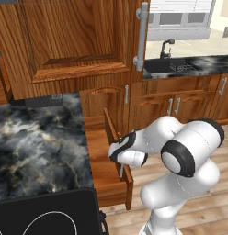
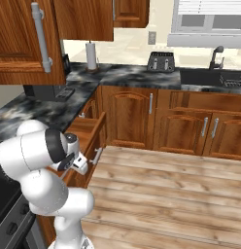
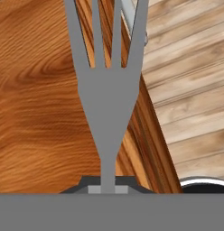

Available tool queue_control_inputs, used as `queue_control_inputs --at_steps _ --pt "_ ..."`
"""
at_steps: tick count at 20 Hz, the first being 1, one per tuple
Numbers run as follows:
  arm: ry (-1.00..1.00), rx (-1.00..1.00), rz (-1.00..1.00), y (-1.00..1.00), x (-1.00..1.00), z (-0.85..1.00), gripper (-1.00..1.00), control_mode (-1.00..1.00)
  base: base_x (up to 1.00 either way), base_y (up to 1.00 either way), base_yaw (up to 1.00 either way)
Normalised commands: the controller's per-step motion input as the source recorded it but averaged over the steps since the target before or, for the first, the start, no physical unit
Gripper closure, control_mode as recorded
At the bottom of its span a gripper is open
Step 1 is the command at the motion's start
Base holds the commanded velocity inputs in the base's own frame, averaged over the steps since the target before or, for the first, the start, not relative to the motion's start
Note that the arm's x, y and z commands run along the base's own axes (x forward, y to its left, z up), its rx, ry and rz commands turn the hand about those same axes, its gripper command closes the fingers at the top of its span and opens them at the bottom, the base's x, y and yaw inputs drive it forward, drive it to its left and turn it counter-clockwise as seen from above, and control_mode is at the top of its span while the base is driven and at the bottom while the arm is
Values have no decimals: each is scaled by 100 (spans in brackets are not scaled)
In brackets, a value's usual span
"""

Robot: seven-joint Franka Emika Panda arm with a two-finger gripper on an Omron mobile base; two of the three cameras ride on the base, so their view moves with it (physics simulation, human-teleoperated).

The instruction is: Organize the utensils by type. Pick up the wooden spoons from the counter and place them in the open cabinet. Then pick up the metallic utensils from the counter and place them in the open drawer.

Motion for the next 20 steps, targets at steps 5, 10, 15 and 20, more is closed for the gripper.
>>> queue_control_inputs --at_steps 5,10,15,20 --pt "0 0 0 1 2 -10 100 -100 0 0 0" --pt "4 0 -1 -8 0 -22 100 -100 0 0 0" --pt "5 0 -2 -33 -1 -29 100 -100 0 0 0" --pt "5 0 -4 -44 -7 -30 100 -100 0 0 0"
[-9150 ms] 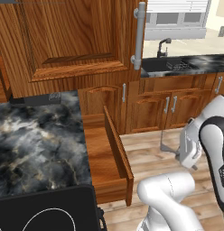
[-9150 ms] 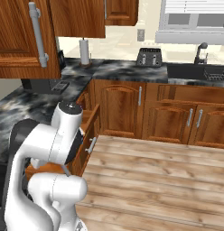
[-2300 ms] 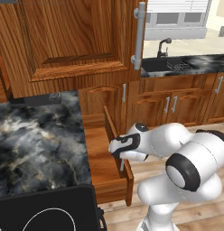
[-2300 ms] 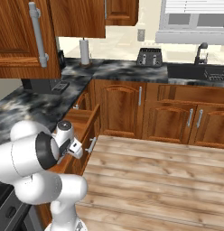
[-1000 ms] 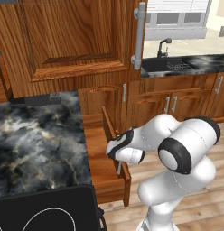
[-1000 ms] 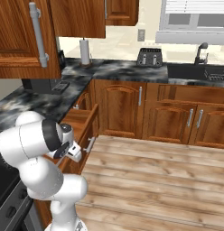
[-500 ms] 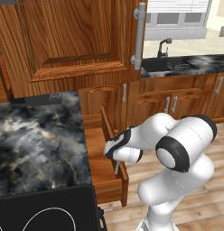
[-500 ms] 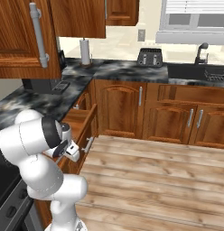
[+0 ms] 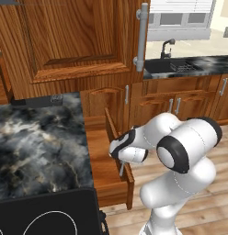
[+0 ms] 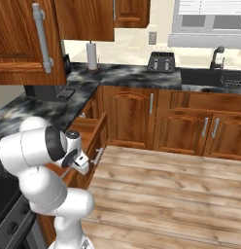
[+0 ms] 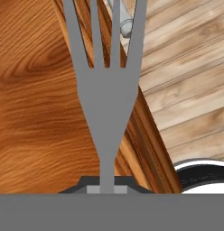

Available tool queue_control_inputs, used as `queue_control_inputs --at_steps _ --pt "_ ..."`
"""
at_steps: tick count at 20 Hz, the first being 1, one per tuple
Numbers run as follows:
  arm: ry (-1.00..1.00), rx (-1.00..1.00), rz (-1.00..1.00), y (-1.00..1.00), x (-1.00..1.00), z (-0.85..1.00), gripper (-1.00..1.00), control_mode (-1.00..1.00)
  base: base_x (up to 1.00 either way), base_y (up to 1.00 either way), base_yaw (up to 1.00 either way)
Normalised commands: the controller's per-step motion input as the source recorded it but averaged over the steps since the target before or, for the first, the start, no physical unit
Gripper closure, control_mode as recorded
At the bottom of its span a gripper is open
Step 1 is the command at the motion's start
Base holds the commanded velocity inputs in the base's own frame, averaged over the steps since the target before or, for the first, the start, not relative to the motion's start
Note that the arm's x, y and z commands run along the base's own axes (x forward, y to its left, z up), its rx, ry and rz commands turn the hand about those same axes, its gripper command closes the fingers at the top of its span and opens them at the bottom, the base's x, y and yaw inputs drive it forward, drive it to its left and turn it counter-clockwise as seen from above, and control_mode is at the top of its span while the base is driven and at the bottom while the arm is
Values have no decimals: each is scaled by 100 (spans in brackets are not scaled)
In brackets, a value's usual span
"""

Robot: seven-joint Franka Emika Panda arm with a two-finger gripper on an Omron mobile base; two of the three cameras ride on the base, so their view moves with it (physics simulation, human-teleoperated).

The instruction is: Organize the utensils by type. Pick up the wooden spoons from the counter and place them in the open cabinet. Then pick up the metallic utensils from the counter and place them in the open drawer.

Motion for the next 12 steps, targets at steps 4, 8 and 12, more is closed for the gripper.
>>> queue_control_inputs --at_steps 4,8,12 --pt "3 0 -5 -50 -15 -31 100 -100 0 0 0" --pt "0 0 -6 -49 -20 -34 100 -100 0 0 0" --pt "0 0 -8 -45 -21 -36 100 -100 0 0 0"
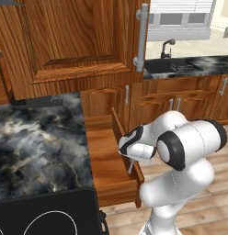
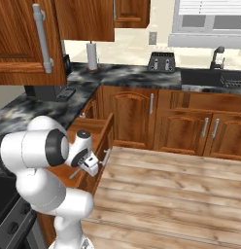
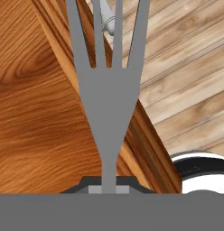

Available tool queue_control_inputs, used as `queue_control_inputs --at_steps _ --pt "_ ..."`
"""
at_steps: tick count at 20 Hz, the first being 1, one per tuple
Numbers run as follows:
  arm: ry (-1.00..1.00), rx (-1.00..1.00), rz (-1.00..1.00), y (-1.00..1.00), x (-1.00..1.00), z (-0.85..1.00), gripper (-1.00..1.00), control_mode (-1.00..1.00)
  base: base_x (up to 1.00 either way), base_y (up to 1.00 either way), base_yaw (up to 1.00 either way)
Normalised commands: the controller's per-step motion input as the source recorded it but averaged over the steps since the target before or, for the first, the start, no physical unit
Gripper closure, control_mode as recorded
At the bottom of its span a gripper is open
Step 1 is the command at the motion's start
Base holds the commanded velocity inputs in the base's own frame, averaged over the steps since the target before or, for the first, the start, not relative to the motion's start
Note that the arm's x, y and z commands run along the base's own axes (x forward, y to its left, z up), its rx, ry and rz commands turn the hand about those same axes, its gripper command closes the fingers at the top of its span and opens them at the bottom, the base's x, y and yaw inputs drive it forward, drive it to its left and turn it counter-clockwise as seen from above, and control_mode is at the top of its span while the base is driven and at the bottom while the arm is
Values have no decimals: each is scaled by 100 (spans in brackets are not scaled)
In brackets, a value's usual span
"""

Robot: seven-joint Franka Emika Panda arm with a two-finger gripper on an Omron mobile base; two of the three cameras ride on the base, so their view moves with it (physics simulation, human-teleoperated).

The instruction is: Organize the utensils by type. Pick up the wooden spoons from the counter and place them in the open cabinet. Then pick up the metallic utensils from the counter and place them in the open drawer.

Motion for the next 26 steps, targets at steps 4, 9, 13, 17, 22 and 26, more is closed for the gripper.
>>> queue_control_inputs --at_steps 4,9,13,17,22,26 --pt "0 -1 -8 -44 -22 -39 100 -100 0 0 0" --pt "0 -1 -8 -42 -20 -41 100 -100 0 0 0" --pt "0 -2 -7 -39 -20 -43 100 -100 0 0 0" --pt "0 -4 -6 -35 -19 -47 100 -100 0 0 0" --pt "0 -7 -4 -32 -19 -51 100 -100 0 0 0" --pt "0 -7 -3 -27 -15 -58 100 -100 0 0 0"
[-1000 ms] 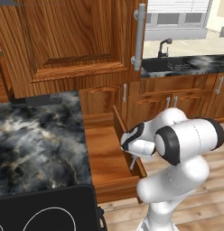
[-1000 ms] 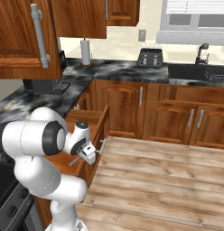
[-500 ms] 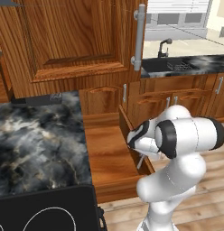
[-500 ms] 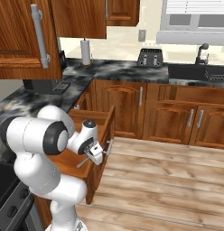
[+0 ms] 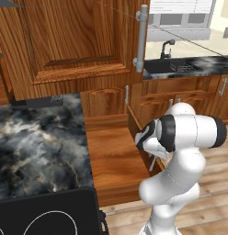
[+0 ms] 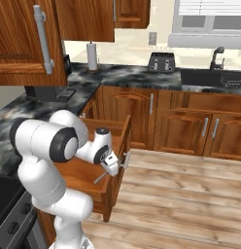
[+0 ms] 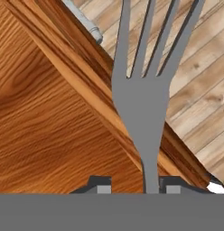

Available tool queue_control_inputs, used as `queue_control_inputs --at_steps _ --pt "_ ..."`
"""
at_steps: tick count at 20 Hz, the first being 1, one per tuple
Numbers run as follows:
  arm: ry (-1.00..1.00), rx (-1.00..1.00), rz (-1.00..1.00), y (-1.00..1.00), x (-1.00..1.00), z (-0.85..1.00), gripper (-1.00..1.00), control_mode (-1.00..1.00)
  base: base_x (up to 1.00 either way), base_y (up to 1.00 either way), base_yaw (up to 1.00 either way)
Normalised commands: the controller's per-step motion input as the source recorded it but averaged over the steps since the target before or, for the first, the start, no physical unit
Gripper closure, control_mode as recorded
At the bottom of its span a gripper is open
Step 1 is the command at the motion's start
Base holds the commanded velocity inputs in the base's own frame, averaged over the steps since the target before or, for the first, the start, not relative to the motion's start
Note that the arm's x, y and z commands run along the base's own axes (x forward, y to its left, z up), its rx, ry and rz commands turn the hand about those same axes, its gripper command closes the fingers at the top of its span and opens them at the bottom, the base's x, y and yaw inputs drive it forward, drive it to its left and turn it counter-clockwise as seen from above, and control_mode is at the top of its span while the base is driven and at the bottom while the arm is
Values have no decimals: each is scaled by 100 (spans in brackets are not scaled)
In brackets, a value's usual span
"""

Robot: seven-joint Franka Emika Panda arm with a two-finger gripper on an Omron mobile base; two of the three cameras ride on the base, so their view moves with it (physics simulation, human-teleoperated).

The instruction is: Organize the utensils by type. Pick up the wooden spoons from the counter and place them in the open cabinet. Then pick up the metallic utensils from the counter and place them in the open drawer.

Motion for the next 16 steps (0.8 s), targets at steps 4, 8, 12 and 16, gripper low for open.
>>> queue_control_inputs --at_steps 4,8,12,16 --pt "0 -8 -2 -15 -10 -59 100 -100 0 0 0" --pt "0 -4 -1 0 -13 -26 100 -100 0 0 0" --pt "0 0 0 29 -20 4 100 -100 0 0 0" --pt "0 0 0 39 -2 17 100 -100 0 0 0"
